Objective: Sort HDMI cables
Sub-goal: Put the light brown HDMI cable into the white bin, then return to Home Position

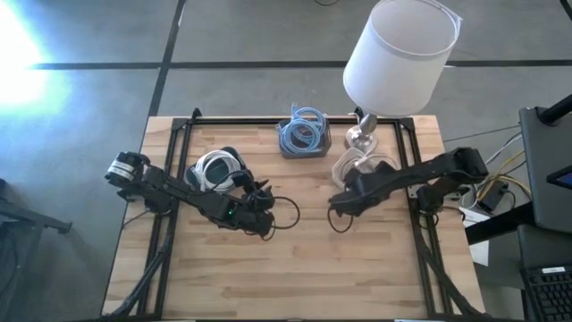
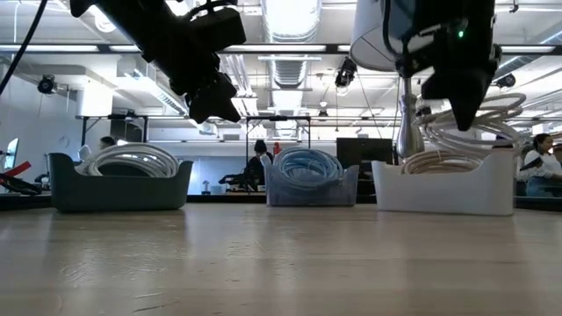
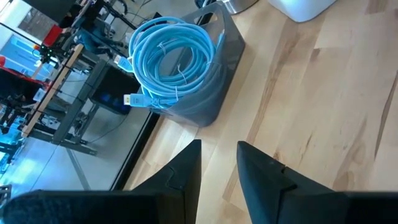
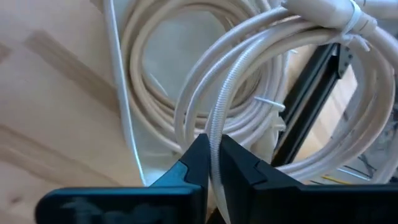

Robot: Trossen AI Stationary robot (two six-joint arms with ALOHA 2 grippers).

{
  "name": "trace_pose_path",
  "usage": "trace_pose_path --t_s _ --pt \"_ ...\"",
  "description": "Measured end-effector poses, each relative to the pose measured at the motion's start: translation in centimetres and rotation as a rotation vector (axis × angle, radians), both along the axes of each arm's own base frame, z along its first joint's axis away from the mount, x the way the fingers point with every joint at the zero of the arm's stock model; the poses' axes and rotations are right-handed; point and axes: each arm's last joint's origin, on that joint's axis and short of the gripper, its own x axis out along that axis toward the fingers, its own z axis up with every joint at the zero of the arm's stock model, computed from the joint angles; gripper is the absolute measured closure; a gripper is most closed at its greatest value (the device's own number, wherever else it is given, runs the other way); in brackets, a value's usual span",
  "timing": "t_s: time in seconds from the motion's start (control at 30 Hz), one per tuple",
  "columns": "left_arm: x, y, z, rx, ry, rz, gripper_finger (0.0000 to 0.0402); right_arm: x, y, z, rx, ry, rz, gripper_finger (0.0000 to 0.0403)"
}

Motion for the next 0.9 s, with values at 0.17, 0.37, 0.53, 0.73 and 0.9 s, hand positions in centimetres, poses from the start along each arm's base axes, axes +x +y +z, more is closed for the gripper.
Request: trace_pose_path --t_s 0.17,0.37,0.53,0.73,0.9 --pt "0.0 0.0 0.0 -0.001 -0.005 0.0 0.0296 1.0 0.1 -2.0 0.0 0.018 0.037 0.0345" --pt "0.2 0.0 0.1 -0.007 -0.022 0.0 0.0296 3.1 0.5 -3.7 0.047 -0.022 0.184 0.0322" --pt "0.2 0.0 0.1 -0.007 -0.022 0.0 0.0296 3.8 0.6 -3.5 0.044 -0.007 0.232 0.0312" --pt "0.2 0.0 0.1 -0.007 -0.024 -0.001 0.0296 3.9 0.6 -1.3 0.043 -0.064 0.235 0.0311" --pt "0.0 -0.5 0.9 -0.009 -0.033 -0.022 0.0296 3.8 0.6 2.3 0.05 -0.17 0.261 0.0317"
